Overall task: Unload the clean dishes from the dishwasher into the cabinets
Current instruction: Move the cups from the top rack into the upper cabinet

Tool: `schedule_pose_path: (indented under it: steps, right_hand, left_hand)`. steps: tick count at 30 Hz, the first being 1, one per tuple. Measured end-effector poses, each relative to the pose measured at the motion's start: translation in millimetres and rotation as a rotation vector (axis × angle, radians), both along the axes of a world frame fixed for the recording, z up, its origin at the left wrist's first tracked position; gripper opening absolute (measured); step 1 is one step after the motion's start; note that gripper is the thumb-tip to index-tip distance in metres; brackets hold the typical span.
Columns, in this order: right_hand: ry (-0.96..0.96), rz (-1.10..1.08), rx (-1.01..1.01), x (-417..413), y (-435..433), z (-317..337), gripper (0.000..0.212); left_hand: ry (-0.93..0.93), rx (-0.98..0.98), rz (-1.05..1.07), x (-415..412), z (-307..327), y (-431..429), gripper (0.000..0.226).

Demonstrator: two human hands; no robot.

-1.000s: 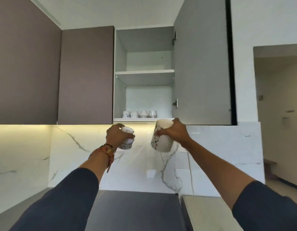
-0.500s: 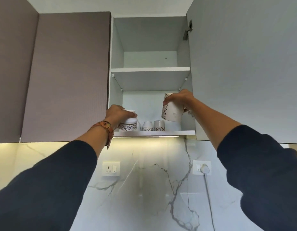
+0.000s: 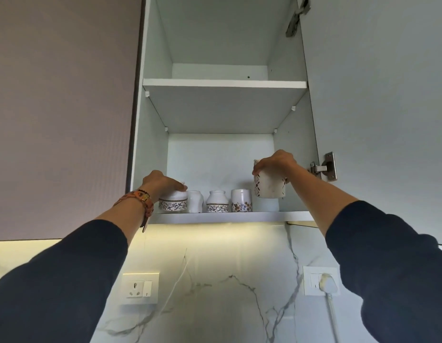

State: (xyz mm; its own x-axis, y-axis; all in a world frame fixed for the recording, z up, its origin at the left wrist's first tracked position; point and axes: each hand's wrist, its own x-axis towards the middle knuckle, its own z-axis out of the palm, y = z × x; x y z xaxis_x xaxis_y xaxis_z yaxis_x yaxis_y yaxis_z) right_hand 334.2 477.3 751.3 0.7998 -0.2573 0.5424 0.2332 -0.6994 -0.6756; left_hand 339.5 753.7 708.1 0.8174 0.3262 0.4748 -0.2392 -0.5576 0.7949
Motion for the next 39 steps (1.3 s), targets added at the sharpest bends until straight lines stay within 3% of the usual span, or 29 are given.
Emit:
schedule_pose_path:
  steps: [18, 34, 37, 39]
  right_hand:
    - [0.174, -0.122, -0.066, 60, 4, -15, 0.069]
    - [0.109, -0.125, -0.085, 79, 2, -23, 0.072]
    - [0.088, -0.124, -0.086, 81, 2, -25, 0.067]
    - [0.110, -0.097, -0.084, 78, 2, -24, 0.051]
  left_hand:
    - [0.103, 0.086, -0.039, 36, 9, 21, 0.056]
    - [0.047, 0.133, 0.019, 32, 9, 21, 0.065]
    - [0.040, 0.139, 0.033, 29, 8, 21, 0.070]
    - [0.025, 0.174, 0.080, 22, 7, 20, 0.073]
